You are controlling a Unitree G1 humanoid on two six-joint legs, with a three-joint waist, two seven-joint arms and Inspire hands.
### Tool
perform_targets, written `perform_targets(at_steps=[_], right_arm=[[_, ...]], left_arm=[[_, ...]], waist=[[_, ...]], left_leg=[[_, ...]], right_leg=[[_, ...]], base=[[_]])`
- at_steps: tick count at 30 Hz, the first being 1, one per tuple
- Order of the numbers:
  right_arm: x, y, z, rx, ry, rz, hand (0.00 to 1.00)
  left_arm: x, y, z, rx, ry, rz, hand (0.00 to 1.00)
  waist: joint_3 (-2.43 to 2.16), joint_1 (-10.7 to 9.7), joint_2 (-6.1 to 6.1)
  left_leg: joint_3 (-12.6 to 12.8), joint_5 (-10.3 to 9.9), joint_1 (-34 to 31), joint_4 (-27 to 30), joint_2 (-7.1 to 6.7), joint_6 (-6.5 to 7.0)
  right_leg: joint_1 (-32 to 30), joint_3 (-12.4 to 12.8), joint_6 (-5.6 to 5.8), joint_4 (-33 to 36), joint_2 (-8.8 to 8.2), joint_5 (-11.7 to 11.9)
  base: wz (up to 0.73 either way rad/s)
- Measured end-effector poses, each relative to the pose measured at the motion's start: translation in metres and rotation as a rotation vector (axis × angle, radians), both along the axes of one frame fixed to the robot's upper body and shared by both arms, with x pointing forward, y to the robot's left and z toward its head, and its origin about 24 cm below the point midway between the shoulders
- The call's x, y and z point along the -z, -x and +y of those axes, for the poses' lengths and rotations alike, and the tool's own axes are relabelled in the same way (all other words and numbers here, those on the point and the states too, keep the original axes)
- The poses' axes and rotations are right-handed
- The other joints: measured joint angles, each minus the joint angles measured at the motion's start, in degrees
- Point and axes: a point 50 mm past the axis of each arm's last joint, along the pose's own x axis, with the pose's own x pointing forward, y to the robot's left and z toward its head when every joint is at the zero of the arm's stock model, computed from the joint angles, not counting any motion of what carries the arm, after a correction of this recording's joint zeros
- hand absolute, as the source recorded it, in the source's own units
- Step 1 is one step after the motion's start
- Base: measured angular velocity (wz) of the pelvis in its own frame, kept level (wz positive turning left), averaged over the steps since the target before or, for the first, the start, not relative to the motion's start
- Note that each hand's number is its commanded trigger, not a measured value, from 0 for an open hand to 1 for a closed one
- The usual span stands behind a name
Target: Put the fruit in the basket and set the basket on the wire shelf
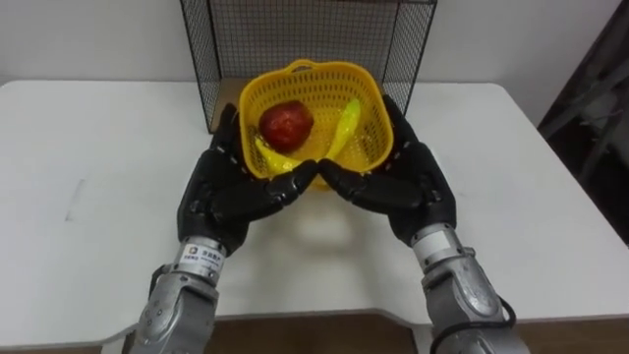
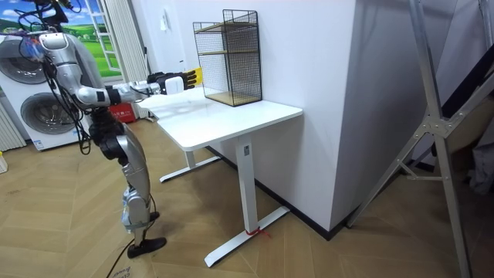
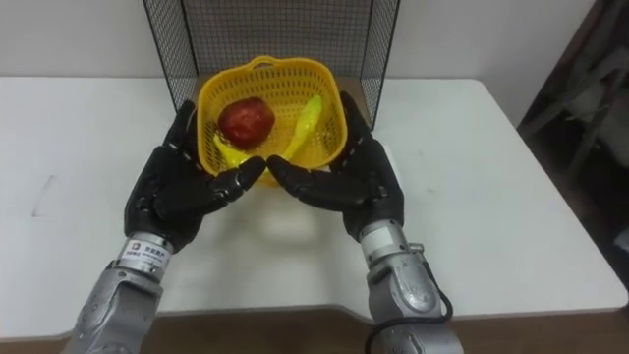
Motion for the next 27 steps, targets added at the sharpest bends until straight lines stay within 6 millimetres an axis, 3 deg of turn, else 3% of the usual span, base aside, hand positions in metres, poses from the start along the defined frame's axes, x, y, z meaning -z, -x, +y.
perform_targets(at_steps=[3,4,5,6,7,8,10,11,12,13,16,19,27], right_arm=[[0.0037,0.0004,-0.0005,-0.003,0.005,0.016,0.00],[0.0040,0.0004,0.0004,-0.010,0.003,0.016,0.00],[0.0052,0.0008,0.0018,-0.017,-0.001,0.020,0.00],[0.0075,0.0012,0.0013,-0.021,0.004,0.028,0.00],[0.0077,0.0010,-0.0015,-0.017,0.012,0.028,0.00],[0.0078,0.0010,-0.0023,-0.018,0.016,0.029,0.00],[0.0110,0.0020,-0.0042,-0.024,0.030,0.048,0.00],[0.0114,0.0022,-0.0039,-0.026,0.030,0.050,0.00],[0.0111,0.0020,-0.0032,-0.030,0.026,0.048,0.00],[0.0107,0.0017,-0.0026,-0.034,0.026,0.046,0.00],[0.0102,0.0014,-0.0037,-0.033,0.035,0.043,0.00],[0.0102,0.0013,-0.0036,-0.034,0.037,0.042,0.00],[0.0070,0.0011,-0.0021,-0.044,0.063,0.022,0.00]], left_arm=[[0.0019,0.0004,0.0007,-0.003,-0.002,0.009,0.00],[0.0019,0.0003,0.0028,-0.011,-0.003,0.009,0.00],[0.0022,0.0005,0.0042,-0.014,-0.005,0.010,0.00],[0.0022,0.0006,0.0062,-0.018,-0.010,0.010,0.00],[0.0020,0.0009,0.0056,-0.012,-0.010,0.006,0.00],[0.0019,0.0009,0.0052,-0.011,-0.009,0.006,0.00],[0.0030,0.0020,0.0054,-0.012,-0.006,0.009,0.00],[0.0029,0.0020,0.0054,-0.009,-0.006,0.007,0.00],[0.0023,0.0016,0.0059,-0.009,-0.005,0.002,0.00],[0.0028,0.0019,0.0049,-0.002,-0.007,0.005,0.00],[0.0032,0.0022,0.0036,0.004,-0.007,0.008,0.00],[0.0031,0.0020,0.0037,0.004,-0.007,0.007,0.00],[0.0027,0.0017,0.0056,-0.003,-0.011,0.005,0.00]], waist=[[-0.16,0.56,0.17],[-0.07,0.57,0.13],[-0.06,0.51,-0.19],[-0.24,0.42,-0.69],[0.01,0.53,-1.19],[-0.23,0.62,-0.78],[-1.03,1.49,0.45],[-1.28,1.38,0.44],[-1.35,0.54,-0.31],[-1.14,0.12,-0.85],[-0.86,-1.24,-1.16],[-0.47,-1.38,-0.41],[-0.35,-1.13,-0.41]], left_leg=[[-0.32,0.94,-4.61,9.22,1.86,0.00],[-0.68,2.92,-7.43,12.86,2.15,0.53],[-0.66,3.01,-8.25,13.65,1.92,0.80],[-0.62,2.95,-9.97,10.33,0.05,0.84],[-0.42,3.58,-11.68,4.99,-1.84,0.56],[-0.45,4.42,-12.49,1.82,-2.37,0.51],[-1.73,11.18,-12.85,-4.92,-4.23,1.72],[-1.99,12.16,-12.14,-5.95,-4.80,2.16],[-2.13,14.05,-11.02,-7.92,-5.73,2.69],[-2.10,15.24,-10.41,-8.64,-6.38,3.30],[-2.43,14.26,-11.02,-7.08,-6.93,4.13],[-2.28,12.57,-11.53,-5.63,-7.04,4.40],[-1.89,10.77,-11.93,-5.10,-8.08,4.89]], right_leg=[[-1.35,0.65,-1.52,3.25,1.02,-2.05],[-1.03,1.02,-2.36,3.67,1.19,-1.97],[-0.87,1.27,-2.59,3.65,1.03,-1.93],[-0.81,1.86,-2.80,3.29,0.60,-1.82],[-1.09,2.38,-2.77,3.20,0.16,-1.80],[-1.18,2.59,-2.73,3.11,0.13,-1.78],[-0.88,3.08,-2.07,2.38,0.08,-1.63],[-0.56,3.18,-1.79,2.10,-0.16,-1.74],[0.01,2.93,-1.34,1.29,-0.75,-1.80],[0.73,2.75,-1.10,0.62,-1.15,-1.88],[1.68,1.29,-0.55,-0.70,-1.88,-2.15],[2.24,0.98,-0.16,-1.59,-2.11,-2.64],[2.50,0.79,0.55,-2.58,-3.25,-3.62]], base=[[-0.02],[-0.04],[0.06],[0.00],[-0.10],[-0.31],[-0.43],[-0.18],[0.14],[0.19],[0.16],[0.02],[0.00]])
